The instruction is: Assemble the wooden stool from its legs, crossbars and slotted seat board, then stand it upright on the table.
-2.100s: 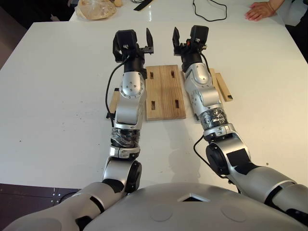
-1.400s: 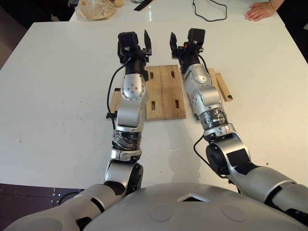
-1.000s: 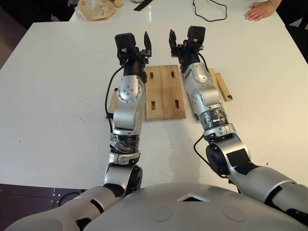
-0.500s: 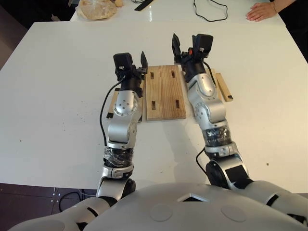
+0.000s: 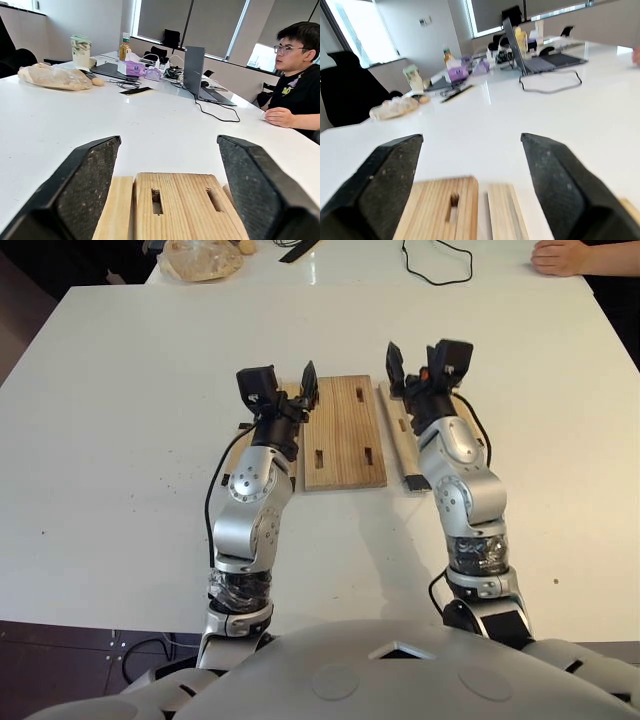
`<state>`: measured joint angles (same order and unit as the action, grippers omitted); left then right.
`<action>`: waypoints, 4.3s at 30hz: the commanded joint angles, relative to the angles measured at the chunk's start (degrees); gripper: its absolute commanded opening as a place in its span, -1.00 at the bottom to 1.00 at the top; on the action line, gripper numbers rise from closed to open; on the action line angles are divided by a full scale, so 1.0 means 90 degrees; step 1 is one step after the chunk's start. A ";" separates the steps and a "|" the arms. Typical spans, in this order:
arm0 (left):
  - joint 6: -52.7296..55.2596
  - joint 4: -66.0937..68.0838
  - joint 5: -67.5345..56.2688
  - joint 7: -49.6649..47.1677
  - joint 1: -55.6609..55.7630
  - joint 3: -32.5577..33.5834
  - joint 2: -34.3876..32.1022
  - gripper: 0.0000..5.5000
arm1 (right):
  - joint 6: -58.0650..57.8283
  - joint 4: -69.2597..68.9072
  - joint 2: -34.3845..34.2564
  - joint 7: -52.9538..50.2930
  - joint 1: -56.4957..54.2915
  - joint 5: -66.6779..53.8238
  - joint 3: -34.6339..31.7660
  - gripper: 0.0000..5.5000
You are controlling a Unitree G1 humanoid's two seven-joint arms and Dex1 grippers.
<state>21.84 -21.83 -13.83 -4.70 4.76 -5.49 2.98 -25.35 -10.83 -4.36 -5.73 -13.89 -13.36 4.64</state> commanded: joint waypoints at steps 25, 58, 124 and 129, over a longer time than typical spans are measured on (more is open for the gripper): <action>0.0936 0.0194 -0.0950 0.2725 -0.1802 0.2031 -0.2602 0.30 | 0.2545 0.3691 -0.0846 -0.0746 -0.2683 0.0996 -0.0131 0.32; 0.0424 0.1216 -0.0153 0.3038 -0.1666 0.1503 -0.2886 0.30 | 0.2230 0.3148 -0.0843 -0.0681 -0.2439 0.0735 0.0181 0.32; 0.2597 -0.0023 -0.6266 0.5604 0.1760 0.2060 -0.3120 -0.52 | -0.3722 0.1469 0.2958 0.6123 -0.4629 -0.6064 -0.1825 0.32; 0.2590 -0.0022 -0.6229 0.5611 0.1703 0.1969 -0.3166 -0.52 | -0.3649 0.1145 0.3112 0.6696 -0.4385 -0.5872 -0.1544 0.32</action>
<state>45.31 -21.74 -70.76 45.51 20.63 12.88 -24.55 -58.56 1.15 22.56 52.38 -54.50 -67.34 -10.85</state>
